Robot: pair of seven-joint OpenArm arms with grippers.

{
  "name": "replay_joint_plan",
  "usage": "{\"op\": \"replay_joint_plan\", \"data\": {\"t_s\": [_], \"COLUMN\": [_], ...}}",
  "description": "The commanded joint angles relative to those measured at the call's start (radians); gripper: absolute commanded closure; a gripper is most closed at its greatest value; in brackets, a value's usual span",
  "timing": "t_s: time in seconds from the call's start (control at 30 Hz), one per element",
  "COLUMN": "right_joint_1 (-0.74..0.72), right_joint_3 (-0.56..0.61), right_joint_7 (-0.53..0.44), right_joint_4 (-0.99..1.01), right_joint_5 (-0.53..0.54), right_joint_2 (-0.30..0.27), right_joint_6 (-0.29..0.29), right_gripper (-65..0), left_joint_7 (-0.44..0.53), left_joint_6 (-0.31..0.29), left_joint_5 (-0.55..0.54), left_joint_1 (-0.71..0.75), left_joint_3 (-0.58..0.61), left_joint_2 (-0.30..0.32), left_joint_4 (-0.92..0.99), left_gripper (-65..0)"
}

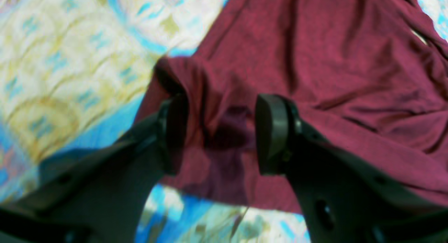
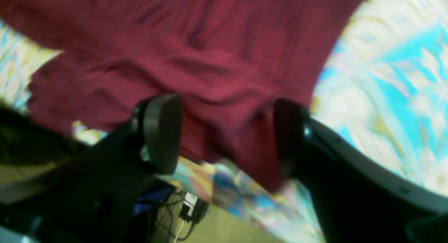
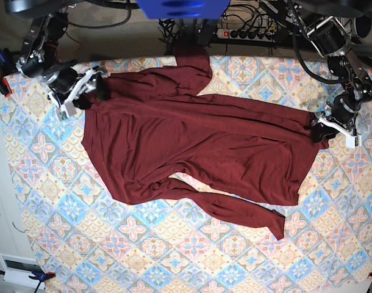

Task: Layout the t-shirt on the table in an organized manner, then fold the t-shirt properly
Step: 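Release the shirt corner with the left gripper and lift it away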

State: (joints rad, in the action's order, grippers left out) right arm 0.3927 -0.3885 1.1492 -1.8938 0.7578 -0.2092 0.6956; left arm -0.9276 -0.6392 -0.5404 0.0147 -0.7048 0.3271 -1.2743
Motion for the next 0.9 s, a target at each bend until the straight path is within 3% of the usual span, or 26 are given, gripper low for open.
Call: {"op": "replay_joint_plan", "data": {"t_s": [0.0,0.1,0.3,0.47,0.67,0.87], "right_joint_1": [0.001,-0.001,-0.002,-0.004,-0.004,-0.019], "right_joint_3": [-0.002,-0.002,-0.002,-0.008,-0.008,-0.01], "right_joint_7": [-0.024,-0.025,-0.027,-0.027,-0.028,-0.03], "right_joint_4": [-0.019,-0.016,-0.016,-0.016,0.004,0.02], "right_joint_5": [0.016,0.016,0.016,0.015,0.012,0.012], "right_joint_2": [-0.012,-0.012,-0.012,-0.012,-0.012,-0.012], "right_joint_6": [0.003,0.003,0.003,0.003,0.003,0.003], "right_gripper": [-38.2,-34.5,-32.2,-32.2,-32.2,-32.2], "left_joint_7": [0.028,0.028,0.018,-0.025,-0.058,-0.061], "left_joint_6": [-0.011,-0.009,0.023,0.02,0.02,0.026], "left_joint_5": [-0.045,-0.073,-0.132,-0.221,-0.232,-0.228], "left_joint_1": [0.011,0.067,0.158,0.318,0.416,0.423], "left_joint_3": [-0.005,-0.005,-0.006,0.021,0.159,0.422], "left_joint_2": [0.028,0.033,0.037,0.037,0.036,0.033], "left_joint_4": [-0.066,-0.173,-0.304,-0.503,-0.611,-0.611], "left_gripper": [-31.1,-31.8,-42.8,-43.3,-43.3,-43.3]}}
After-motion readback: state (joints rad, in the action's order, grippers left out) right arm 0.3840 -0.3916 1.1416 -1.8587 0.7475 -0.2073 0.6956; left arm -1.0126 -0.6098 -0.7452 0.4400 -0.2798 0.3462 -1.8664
